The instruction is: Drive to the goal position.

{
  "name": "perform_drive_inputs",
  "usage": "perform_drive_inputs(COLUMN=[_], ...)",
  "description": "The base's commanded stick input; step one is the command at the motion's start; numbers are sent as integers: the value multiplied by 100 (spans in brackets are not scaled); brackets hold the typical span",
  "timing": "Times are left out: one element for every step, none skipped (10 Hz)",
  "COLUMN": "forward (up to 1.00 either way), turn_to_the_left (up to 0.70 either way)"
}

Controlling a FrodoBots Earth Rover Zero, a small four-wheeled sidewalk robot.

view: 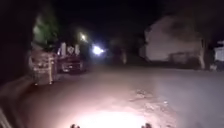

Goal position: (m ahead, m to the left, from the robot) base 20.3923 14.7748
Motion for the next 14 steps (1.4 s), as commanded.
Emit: perform_drive_inputs(forward=[70,70,70,70,70,70,70,70,70,70,70,70,70,70], turn_to_the_left=[0,0,0,0,0,0,0,0,0,0,0,0,0,0])
